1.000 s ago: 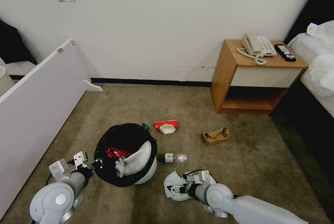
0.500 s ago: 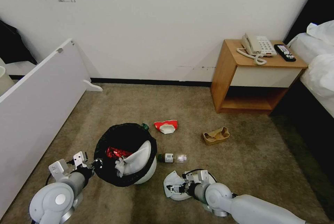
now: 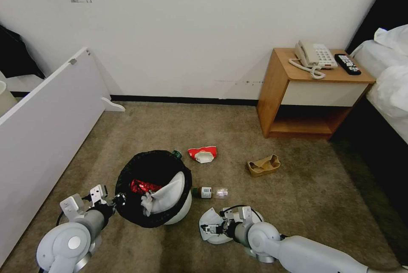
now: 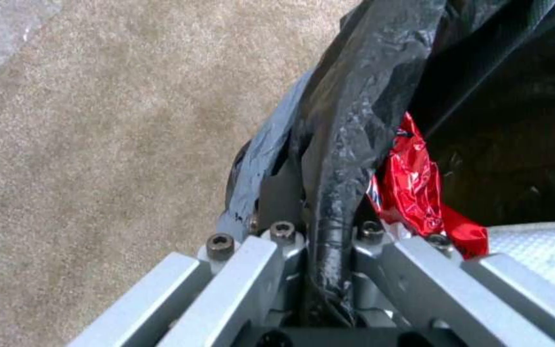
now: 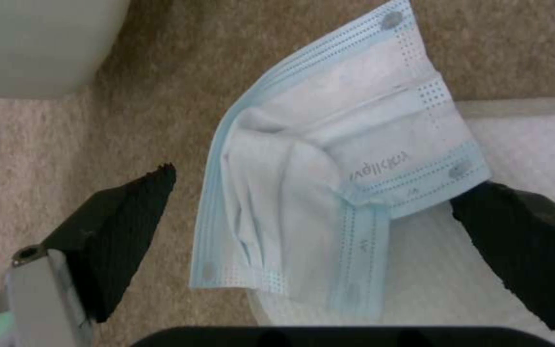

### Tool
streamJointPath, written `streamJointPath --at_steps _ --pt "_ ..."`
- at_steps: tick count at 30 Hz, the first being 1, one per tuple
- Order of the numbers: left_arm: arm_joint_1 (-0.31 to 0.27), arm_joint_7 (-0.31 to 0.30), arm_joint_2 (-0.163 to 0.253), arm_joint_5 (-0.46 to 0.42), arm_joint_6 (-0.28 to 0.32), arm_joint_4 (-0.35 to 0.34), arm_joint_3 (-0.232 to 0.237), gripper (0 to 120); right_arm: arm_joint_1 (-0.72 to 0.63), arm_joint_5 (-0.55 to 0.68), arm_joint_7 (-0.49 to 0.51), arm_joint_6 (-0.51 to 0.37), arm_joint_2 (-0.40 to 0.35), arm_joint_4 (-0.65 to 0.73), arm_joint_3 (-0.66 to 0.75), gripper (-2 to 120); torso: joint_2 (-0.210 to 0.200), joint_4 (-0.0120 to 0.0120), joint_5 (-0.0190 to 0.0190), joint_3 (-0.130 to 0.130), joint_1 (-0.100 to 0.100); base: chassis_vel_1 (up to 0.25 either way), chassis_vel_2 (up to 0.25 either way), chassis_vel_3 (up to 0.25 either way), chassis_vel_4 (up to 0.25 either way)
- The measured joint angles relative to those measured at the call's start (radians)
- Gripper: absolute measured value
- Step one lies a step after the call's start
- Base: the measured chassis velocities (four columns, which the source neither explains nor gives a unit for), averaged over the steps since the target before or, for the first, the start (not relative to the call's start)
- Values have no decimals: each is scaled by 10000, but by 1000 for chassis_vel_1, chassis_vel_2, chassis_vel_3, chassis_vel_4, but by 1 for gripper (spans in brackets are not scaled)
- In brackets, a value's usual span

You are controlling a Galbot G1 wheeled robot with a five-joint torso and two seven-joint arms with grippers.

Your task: Pick up the trash bin and place the garbage on the floor into it.

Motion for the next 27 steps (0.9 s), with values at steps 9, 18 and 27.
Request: streamJointPath --at_steps 9,18,27 --pt "-35 19 0 -1 0 31 38 1 112 -31 -26 35 12 20 -83 85 0 1 2 0 0 0 0 0 0" --pt "-54 24 0 -1 -2 47 46 1 126 -46 -73 79 23 12 -81 55 0 1 3 0 0 0 0 0 0" --pt "-93 24 27 -22 -6 65 42 1 64 -33 -3 90 68 -4 -64 25 1 -1 1 0 0 0 0 0 0"
